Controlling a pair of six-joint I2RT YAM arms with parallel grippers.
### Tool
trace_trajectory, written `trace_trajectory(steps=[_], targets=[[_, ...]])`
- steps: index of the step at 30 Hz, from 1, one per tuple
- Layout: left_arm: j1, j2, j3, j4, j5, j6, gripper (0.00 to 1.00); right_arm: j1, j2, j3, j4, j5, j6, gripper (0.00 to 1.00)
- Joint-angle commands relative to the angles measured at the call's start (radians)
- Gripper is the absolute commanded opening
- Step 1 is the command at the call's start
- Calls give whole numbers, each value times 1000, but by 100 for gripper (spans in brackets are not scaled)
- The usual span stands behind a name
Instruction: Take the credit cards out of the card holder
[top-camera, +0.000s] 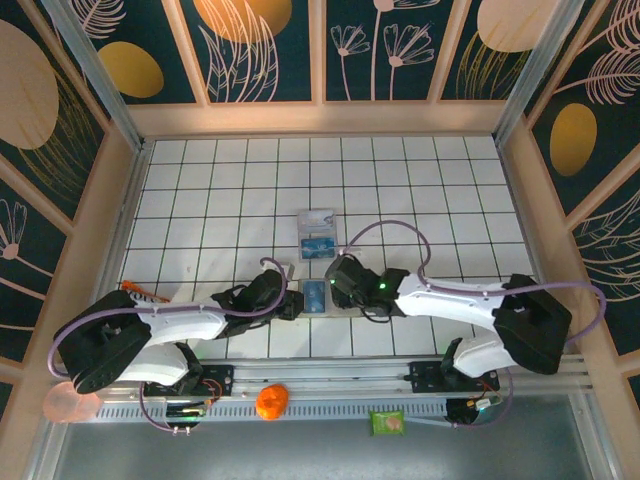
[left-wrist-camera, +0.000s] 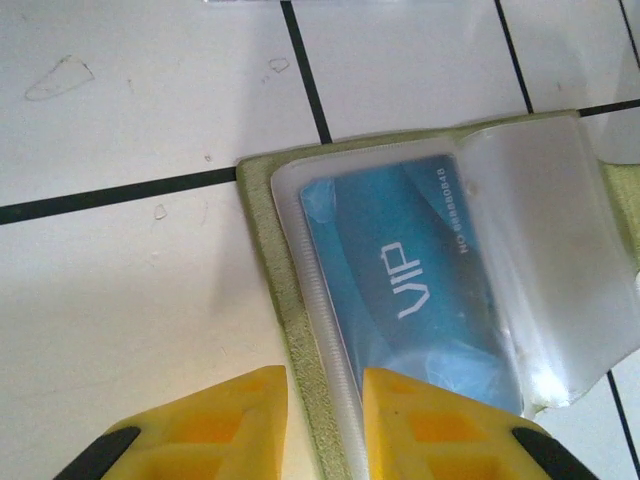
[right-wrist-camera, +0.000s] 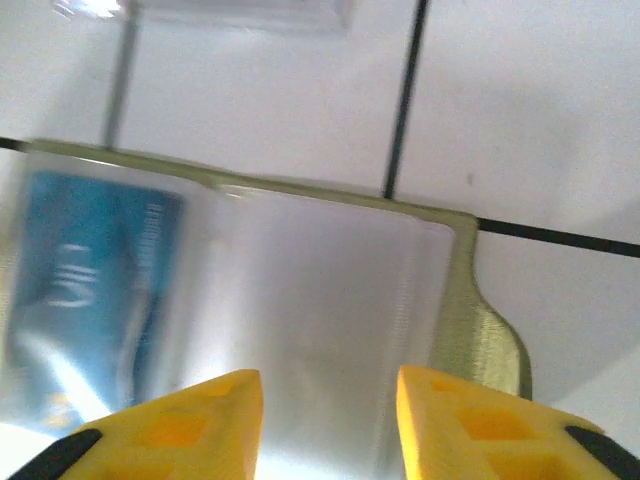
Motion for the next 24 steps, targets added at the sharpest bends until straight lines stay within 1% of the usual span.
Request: trace_trajectory(steps=[1,2,4,7,10,16,24], targets=[[4,-7,3,-47,-21,2,26,-42,-3,-35,136,-192,-28,30],[5,-4,3,-47,-27,2,26,-53,13,-39,168,-258,-27,27],[6,-9,3,-48,-40,3,27,-56,46,-39,221,-335,-36,26],[7,-24,3,-60,-65,4,32,-71,98,-41,270,-396,-23,30],[7,-38,3,-84,-85,13,35,-98,114,-71,336,-452,5,32],[7,-44,-7,-90,-91,10,35,-109,132,-75,321,-440,34,32],[6,-45,-10,-90,-97,9,36,-125,146,-85,309,-466,84,32]])
